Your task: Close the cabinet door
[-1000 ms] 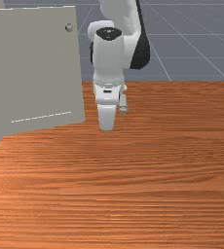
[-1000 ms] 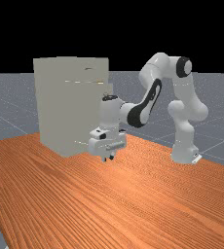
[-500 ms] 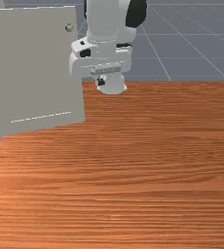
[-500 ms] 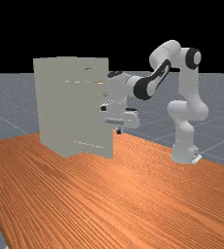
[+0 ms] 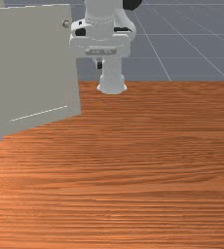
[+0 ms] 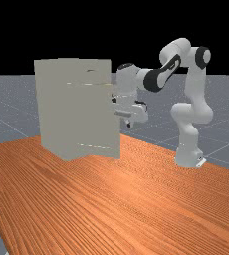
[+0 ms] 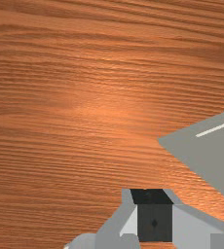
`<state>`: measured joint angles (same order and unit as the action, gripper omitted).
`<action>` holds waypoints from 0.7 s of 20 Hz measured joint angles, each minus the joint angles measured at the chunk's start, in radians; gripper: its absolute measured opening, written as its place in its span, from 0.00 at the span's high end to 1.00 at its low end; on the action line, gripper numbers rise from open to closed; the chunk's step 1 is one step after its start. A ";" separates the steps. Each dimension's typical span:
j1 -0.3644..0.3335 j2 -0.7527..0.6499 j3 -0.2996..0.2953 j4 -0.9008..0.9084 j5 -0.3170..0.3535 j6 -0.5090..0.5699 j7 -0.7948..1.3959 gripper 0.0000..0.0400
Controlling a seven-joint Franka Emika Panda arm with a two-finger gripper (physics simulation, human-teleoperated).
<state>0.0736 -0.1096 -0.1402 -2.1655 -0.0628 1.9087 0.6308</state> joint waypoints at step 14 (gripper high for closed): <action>0.016 -0.144 -0.092 -0.146 -0.139 0.004 -0.049 1.00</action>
<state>0.0896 -0.2540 -0.2325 -2.3116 -0.2020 1.9125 0.5819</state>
